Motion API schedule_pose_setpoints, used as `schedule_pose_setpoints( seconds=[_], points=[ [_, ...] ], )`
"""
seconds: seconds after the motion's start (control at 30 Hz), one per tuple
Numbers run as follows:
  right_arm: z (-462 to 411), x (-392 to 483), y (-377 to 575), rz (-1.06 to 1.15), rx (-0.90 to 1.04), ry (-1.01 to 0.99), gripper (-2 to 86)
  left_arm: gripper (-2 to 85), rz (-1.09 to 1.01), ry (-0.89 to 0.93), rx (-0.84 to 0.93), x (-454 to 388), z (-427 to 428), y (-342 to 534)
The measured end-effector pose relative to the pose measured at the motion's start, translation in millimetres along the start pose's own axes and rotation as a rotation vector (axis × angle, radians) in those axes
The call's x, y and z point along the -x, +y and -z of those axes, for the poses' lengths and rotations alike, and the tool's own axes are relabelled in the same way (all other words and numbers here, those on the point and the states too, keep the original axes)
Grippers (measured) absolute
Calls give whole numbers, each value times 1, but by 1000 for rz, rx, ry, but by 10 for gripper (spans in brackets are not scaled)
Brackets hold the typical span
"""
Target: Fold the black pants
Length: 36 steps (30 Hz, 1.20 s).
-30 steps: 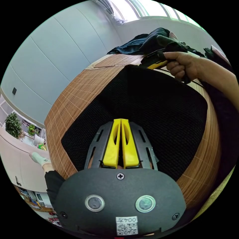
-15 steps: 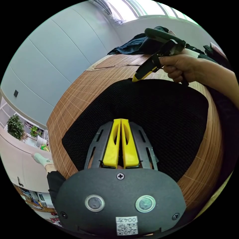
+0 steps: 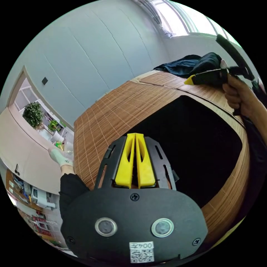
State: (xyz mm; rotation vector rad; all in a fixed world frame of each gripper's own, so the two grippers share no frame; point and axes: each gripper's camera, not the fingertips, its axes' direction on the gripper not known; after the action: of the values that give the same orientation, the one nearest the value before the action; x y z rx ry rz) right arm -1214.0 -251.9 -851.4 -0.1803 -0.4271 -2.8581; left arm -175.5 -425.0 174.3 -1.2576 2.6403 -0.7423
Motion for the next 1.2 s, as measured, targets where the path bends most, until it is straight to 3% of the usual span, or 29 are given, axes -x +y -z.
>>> schedule_pose_setpoints(
  seconds=[0.2,0.3,0.43,0.6,0.77,0.97,1.07,1.2],
  points=[
    [-60,60,-8,199,182,187,62,3,47,107,139,46,-66,-13],
    [-82,53,-1,231,221,201,55,3,169,277,165,79,-94,-10],
    [-85,30,-4,150,214,92,45,3,182,366,170,99,-111,-9],
    [-79,-2,-1,-9,174,-81,37,4,186,342,126,102,-111,-5],
    [-25,-44,3,-192,99,-353,26,5,431,459,73,147,-74,15],
    [69,-13,24,-64,206,-238,49,11,246,526,156,117,15,55],
    [83,11,64,-49,282,-130,51,24,39,419,231,68,54,73],
    [75,28,91,-121,337,-210,84,50,-219,294,313,-3,69,91]
  ],
)
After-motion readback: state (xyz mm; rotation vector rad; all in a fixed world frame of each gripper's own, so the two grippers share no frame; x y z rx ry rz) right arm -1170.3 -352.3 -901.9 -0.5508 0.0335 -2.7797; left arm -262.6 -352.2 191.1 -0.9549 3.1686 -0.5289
